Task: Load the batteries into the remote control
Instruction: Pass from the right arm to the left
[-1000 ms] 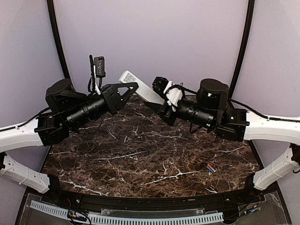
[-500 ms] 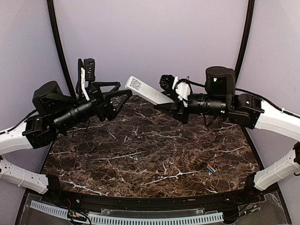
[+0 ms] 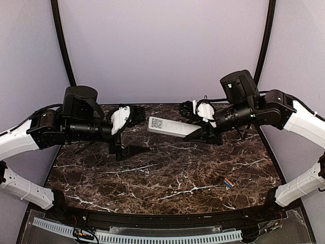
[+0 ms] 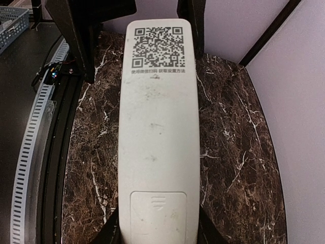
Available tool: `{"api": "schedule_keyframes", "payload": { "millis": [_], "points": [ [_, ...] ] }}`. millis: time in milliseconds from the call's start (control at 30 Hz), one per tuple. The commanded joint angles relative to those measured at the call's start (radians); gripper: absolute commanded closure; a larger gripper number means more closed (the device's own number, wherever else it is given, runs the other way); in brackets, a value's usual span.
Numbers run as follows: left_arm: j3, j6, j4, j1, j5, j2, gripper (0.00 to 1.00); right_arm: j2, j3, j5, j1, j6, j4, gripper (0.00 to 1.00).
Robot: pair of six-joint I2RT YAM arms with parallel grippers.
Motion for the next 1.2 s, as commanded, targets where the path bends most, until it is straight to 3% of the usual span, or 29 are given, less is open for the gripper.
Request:
{"api": "schedule_keyframes", "payload": {
  "millis": [0, 267, 467, 667, 833, 933, 1100, 1167],
  "points": [
    [-0.008, 0.063, -0.015, -0.004, 0.095, 0.016, 0.08, -0.006, 0.01, -0.049, 0.027, -0.052, 0.037, 1.0],
    [-0.059, -0.008, 0.201, -0.005, 0.179, -0.002, 0.19, 0.008, -0.002, -0.044, 0.049, -0.078, 0.066, 1.0],
    [-0.054, -0.035, 0.19, -0.004, 0.224, 0.025, 0.4, 0.025, 0.001, -0.056, 0.055, -0.087, 0.085, 1.0],
    [-0.069, -0.064, 0.24, -0.006, 0.239, 0.025, 0.43, 0.038, 0.005, -0.054, 0.055, -0.093, 0.08, 0.99],
    [-0.072, -0.062, 0.236, -0.006, 0.228, 0.034, 0.56, 0.034, 0.005, -0.061, 0.057, -0.088, 0.091, 0.99],
    [-0.071, -0.067, 0.228, -0.006, 0.226, 0.036, 0.57, 0.034, 0.005, -0.065, 0.058, -0.087, 0.094, 0.99],
    [-0.061, -0.06, 0.198, -0.005, 0.198, 0.044, 0.45, 0.034, 0.003, -0.071, 0.06, -0.088, 0.101, 0.99],
    [-0.049, -0.061, 0.184, -0.006, 0.19, 0.054, 0.47, 0.037, 0.006, -0.073, 0.061, -0.089, 0.1, 0.99]
  ]
}}
